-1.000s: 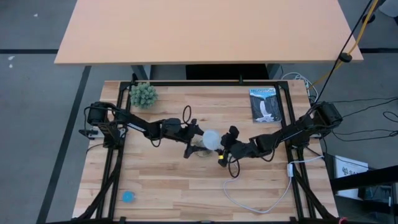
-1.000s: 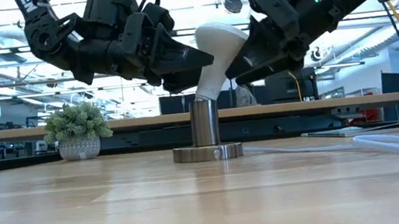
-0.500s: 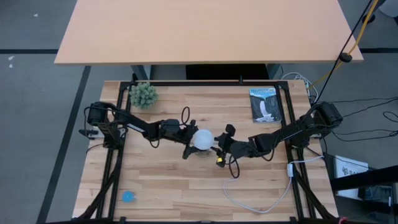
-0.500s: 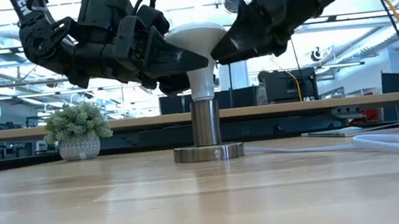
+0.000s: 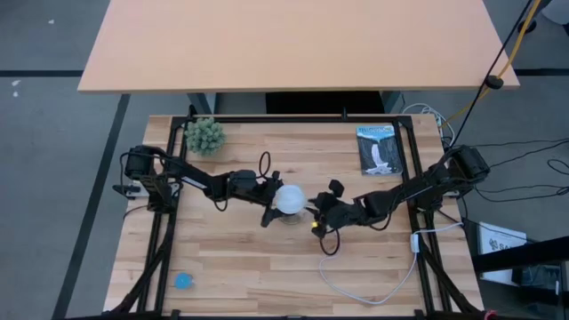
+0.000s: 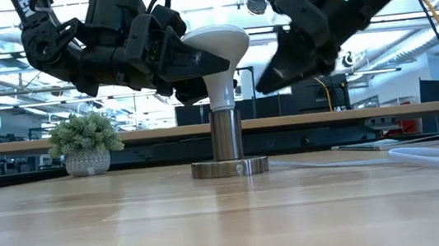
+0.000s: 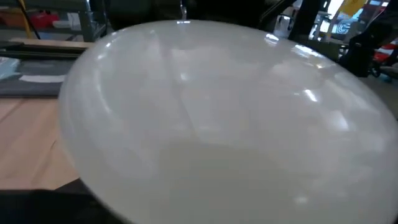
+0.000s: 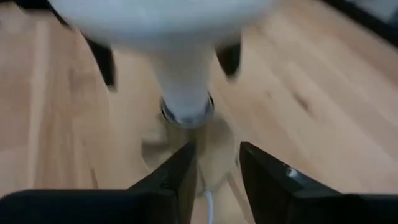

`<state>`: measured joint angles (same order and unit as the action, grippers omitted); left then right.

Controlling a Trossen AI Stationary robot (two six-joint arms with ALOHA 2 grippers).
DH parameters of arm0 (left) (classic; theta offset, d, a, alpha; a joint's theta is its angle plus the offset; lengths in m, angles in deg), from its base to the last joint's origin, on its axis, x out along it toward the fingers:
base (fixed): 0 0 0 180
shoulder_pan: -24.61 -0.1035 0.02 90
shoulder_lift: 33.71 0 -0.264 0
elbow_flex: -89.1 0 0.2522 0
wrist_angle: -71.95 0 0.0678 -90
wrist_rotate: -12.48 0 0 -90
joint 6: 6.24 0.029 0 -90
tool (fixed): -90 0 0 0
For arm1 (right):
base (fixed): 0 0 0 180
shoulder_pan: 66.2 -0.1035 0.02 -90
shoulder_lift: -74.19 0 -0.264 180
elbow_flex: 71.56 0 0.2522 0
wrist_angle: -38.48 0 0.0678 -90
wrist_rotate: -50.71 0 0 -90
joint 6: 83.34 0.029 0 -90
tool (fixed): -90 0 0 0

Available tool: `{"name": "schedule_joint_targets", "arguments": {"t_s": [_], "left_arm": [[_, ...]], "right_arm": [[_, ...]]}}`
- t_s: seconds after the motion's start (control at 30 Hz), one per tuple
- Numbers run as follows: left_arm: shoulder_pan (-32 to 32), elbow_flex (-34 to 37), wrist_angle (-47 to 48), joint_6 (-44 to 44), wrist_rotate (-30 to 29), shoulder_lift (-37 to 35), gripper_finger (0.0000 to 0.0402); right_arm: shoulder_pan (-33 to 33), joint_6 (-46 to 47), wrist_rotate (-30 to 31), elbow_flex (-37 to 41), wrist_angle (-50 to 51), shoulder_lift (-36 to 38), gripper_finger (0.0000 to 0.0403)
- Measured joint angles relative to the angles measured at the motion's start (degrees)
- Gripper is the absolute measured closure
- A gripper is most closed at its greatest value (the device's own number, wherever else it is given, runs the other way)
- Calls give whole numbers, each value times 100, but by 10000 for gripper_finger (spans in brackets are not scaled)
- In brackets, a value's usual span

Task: Screw lightbulb
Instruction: Insert the white light bulb into the gold lamp

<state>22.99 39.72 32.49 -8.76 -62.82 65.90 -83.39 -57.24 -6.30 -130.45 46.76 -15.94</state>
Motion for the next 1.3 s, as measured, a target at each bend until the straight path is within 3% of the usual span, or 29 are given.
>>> {"name": "schedule_joint_targets", "arguments": {"t_s": [0.13,0.33,0.5,0.83,1.13,1.3], "left_arm": [[1,2,29,-37,0,0,85],[-46,2,174,1,98,0,85],[-93,71,142,4,158,0,85],[-324,937,-1111,-508,155,0,85],[-393,1467,-1160,-1084,-20,0,86],[-391,1569,-1157,-774,-134,0,133]], "right_arm": [[-194,749,2,146,354,0,333],[-614,1092,13,810,-787,0,398],[-693,1100,24,1179,-1714,2,387],[-686,1073,24,1207,-1764,2,401],[-651,938,-44,1207,-1676,2,403],[-429,718,-698,1226,-1699,2,403]]}}
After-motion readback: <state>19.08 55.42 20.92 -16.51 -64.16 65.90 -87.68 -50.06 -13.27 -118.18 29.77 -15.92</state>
